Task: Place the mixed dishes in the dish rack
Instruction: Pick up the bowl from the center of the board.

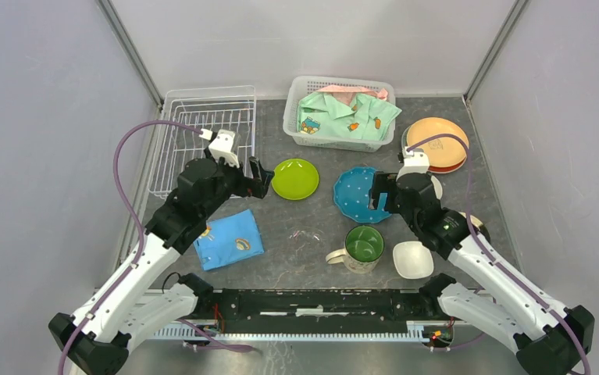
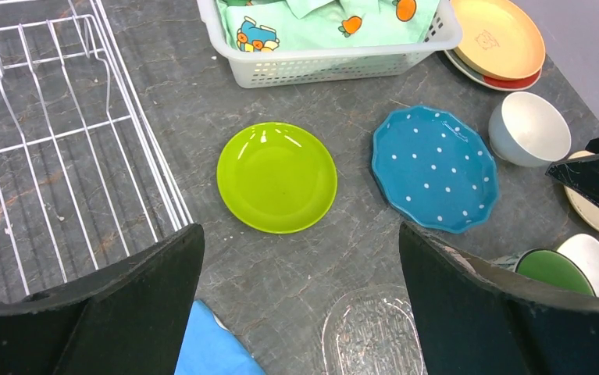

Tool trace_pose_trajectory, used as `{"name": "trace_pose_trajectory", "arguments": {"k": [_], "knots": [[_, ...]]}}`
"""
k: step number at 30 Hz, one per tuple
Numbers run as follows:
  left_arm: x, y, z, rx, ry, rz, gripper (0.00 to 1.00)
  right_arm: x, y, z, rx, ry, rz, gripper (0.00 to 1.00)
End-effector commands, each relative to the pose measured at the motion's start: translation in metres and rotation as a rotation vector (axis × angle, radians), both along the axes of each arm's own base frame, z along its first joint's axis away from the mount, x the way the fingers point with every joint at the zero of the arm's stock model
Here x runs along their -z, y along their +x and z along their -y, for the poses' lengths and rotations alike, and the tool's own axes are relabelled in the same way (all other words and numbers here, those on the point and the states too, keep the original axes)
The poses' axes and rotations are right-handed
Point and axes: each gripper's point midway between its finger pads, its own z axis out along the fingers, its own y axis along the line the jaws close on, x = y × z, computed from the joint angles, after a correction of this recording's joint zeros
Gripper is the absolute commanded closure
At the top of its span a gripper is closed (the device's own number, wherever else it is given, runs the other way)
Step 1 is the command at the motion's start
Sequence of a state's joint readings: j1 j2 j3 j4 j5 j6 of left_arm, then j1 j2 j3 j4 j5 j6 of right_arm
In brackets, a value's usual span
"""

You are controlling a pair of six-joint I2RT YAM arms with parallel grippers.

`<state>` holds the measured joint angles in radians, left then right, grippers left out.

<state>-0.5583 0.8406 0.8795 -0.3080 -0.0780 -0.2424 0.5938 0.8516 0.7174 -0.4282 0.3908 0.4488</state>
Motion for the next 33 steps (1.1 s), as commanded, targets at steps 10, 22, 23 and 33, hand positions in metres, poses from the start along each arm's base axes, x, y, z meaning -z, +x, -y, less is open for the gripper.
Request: {"name": "trace_pose_trajectory", "arguments": {"k": [10,22,23,33], "knots": [[0.005,0.000,-0.003,-0.007,0.029,0.003,0.00,0.003,0.011,0.004,0.122,0.040,0.000,0.02],[0.002,-0.006,-0.015,-0.042,0.021,0.038,0.00,0.033,0.033,-0.028,-0.161,-0.164,-0.031,0.24],[0.001,-0.007,-0.017,-0.048,0.021,0.040,0.00,0.033,0.037,-0.025,-0.147,-0.190,-0.030,0.28],[0.004,-0.008,-0.021,-0.061,0.027,0.038,0.00,0.034,0.066,0.036,0.069,-0.407,-0.096,0.42]]}}
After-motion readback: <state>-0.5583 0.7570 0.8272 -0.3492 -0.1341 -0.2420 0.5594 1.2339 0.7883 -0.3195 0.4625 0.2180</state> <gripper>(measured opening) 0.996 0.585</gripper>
